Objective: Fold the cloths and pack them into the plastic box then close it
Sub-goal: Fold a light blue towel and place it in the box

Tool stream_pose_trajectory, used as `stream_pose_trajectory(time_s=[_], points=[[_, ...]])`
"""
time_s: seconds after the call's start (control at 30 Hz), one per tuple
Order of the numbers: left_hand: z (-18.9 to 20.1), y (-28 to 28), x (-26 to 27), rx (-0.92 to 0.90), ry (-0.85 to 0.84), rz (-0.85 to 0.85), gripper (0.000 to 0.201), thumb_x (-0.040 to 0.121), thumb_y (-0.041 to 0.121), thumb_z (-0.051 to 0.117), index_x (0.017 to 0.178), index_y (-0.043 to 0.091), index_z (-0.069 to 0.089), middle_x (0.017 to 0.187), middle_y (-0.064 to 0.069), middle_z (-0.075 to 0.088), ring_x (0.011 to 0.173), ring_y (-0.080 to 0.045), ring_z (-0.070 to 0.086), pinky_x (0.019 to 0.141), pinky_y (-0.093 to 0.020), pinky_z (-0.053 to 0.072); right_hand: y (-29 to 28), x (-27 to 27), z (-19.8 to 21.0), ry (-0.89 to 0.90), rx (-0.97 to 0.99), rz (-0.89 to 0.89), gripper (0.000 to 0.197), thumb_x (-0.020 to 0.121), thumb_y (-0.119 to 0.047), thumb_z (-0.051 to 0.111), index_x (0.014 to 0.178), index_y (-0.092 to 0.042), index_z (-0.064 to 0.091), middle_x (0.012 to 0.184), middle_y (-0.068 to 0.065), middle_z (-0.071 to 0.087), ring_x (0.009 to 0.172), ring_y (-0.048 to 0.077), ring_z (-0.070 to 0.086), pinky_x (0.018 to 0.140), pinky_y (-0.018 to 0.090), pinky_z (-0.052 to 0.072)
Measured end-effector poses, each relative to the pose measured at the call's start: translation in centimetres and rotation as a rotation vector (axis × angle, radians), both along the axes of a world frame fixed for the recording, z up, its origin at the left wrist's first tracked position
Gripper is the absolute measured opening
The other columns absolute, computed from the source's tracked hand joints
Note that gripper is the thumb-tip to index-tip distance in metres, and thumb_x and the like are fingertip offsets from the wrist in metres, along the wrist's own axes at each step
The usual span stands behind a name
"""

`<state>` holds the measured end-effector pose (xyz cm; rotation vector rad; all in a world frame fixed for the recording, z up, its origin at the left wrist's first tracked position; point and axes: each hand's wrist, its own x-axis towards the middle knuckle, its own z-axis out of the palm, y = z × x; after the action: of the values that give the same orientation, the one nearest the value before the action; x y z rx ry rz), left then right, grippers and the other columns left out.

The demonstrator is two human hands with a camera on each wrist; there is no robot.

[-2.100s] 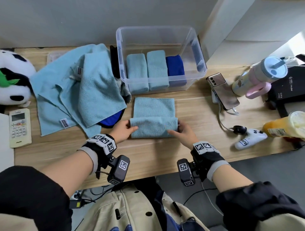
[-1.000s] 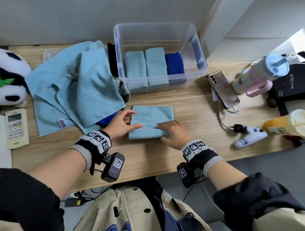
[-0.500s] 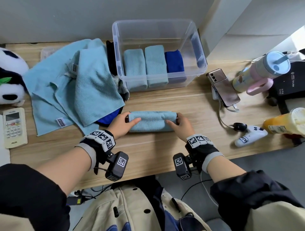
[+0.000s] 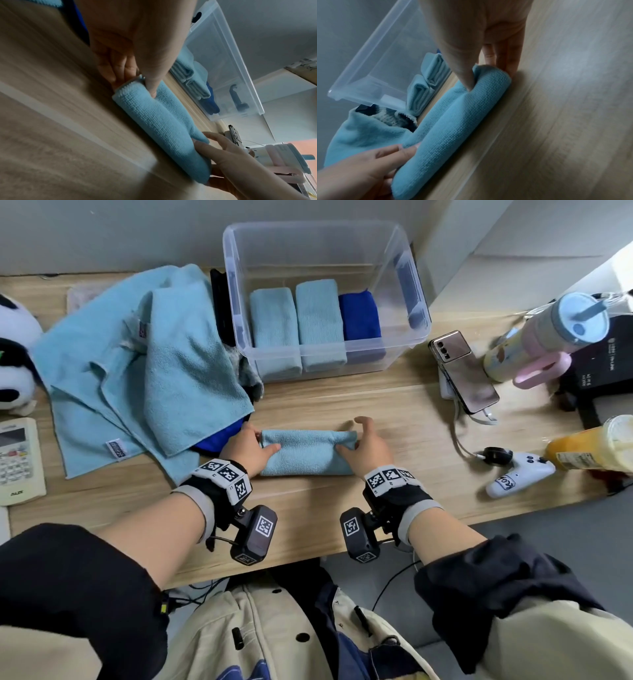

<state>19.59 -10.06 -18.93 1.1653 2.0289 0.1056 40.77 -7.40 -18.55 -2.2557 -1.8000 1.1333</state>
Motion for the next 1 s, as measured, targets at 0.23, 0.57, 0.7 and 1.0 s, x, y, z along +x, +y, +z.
stream_pose_trajectory(time_s=[0.23, 0.57, 0.7, 1.0], points=[[0.7, -0.2, -1.0, 0.038, -0.142, 0.246, 0.041, 0.079, 0.054, 0.061, 0.091, 0.017, 0.047, 0.103, -0.011, 0.066, 0.092, -0.029, 0.064, 0.086, -0.038, 0.052, -1.3, -0.5, 0.8, -0.234, -0.28, 0.299, 0.041, 0.08, -0.051, 0.054, 0.077, -0.011, 0.062, 0.081, 0.011, 0.072, 0.08, 0.027, 0.068, 0.073, 0.027, 0.05], [2.5, -1.6, 1.1, -0.285, -0.595, 0.411, 0.053, 0.086, 0.02, 0.066, 0.129, -0.001, 0.045, 0.127, -0.016, 0.056, 0.11, -0.025, 0.056, 0.098, -0.037, 0.046, -2.3, -2.6, 2.0, -0.078, -0.234, 0.334, 0.04, 0.08, -0.052, 0.064, 0.082, -0.011, 0.064, 0.085, 0.007, 0.067, 0.085, 0.025, 0.063, 0.067, 0.031, 0.046], [2.2, -2.0, 1.8, -0.28, -0.659, 0.43, 0.067, 0.081, 0.007, 0.069, 0.138, 0.001, 0.036, 0.135, -0.011, 0.051, 0.121, -0.023, 0.051, 0.1, -0.037, 0.042, -2.8, -3.3, 1.5, -0.017, -0.25, 0.301, 0.029, 0.084, -0.041, 0.063, 0.083, -0.012, 0.061, 0.092, 0.008, 0.066, 0.084, 0.025, 0.061, 0.065, 0.027, 0.041], [4.2, -1.5, 1.1, -0.173, -0.886, 0.396, 0.049, 0.083, 0.002, 0.064, 0.125, 0.019, 0.044, 0.128, -0.006, 0.057, 0.115, -0.021, 0.055, 0.105, -0.043, 0.04, -1.7, -3.3, 2.7, 0.356, -0.313, -0.024, 0.047, 0.083, -0.05, 0.062, 0.109, -0.011, 0.056, 0.096, 0.003, 0.064, 0.091, 0.021, 0.064, 0.086, 0.038, 0.054]])
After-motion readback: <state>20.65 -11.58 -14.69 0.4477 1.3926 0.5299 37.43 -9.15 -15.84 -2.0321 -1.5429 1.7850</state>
